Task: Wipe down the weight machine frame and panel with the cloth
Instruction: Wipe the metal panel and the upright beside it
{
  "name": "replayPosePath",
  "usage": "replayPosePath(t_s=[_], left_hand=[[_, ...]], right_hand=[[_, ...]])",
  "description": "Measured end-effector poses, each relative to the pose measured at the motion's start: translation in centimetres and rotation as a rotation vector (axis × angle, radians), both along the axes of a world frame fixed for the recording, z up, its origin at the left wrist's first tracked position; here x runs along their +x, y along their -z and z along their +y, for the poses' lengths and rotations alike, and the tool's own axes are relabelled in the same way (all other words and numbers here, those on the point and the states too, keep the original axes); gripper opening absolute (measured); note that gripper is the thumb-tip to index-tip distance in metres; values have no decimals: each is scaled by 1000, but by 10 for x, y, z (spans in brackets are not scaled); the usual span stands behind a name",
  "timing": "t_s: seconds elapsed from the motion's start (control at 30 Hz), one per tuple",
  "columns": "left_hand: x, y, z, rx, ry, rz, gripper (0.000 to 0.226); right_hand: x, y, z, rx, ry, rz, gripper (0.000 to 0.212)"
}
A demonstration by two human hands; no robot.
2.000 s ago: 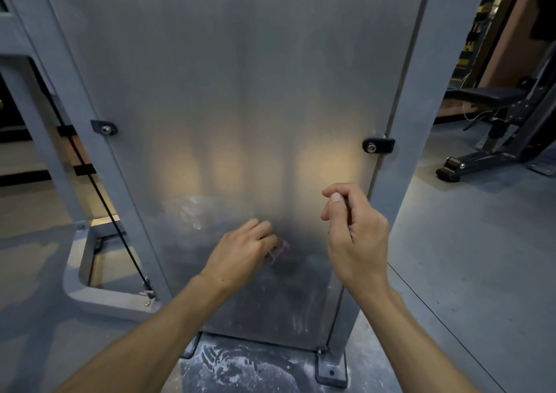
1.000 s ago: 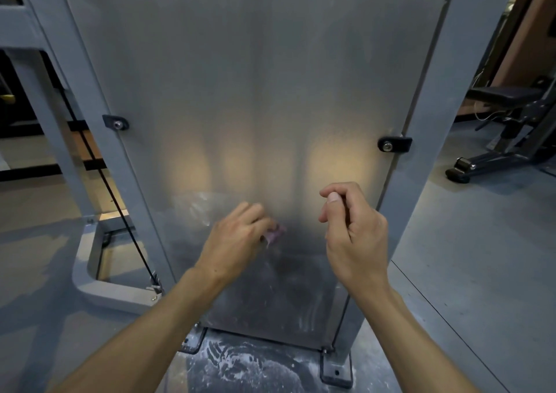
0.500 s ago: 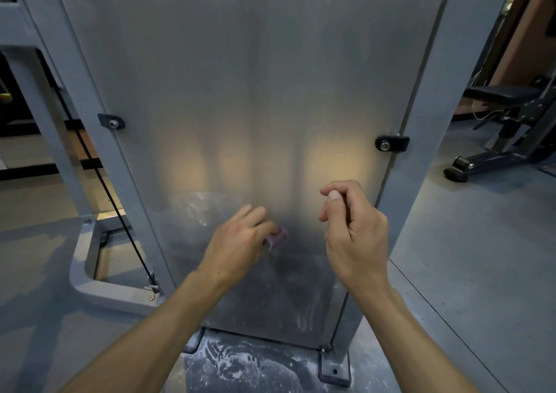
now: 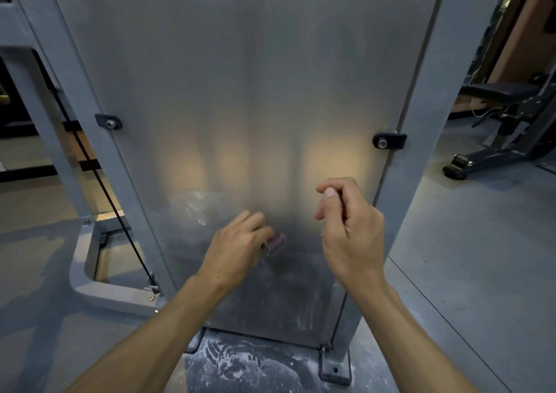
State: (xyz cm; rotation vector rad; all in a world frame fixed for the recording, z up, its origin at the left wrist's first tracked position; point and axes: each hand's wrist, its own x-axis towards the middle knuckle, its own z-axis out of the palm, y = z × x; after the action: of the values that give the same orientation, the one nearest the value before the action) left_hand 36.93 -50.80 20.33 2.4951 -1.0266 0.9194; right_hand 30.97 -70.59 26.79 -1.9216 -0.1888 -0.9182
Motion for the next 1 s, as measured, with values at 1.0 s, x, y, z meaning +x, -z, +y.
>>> replayPosePath(t_s=[1.0], left_hand=[[8,-61,22,-244,-157,-228,18]], right_hand=[[-1,2,7,-52,-33,19,19]])
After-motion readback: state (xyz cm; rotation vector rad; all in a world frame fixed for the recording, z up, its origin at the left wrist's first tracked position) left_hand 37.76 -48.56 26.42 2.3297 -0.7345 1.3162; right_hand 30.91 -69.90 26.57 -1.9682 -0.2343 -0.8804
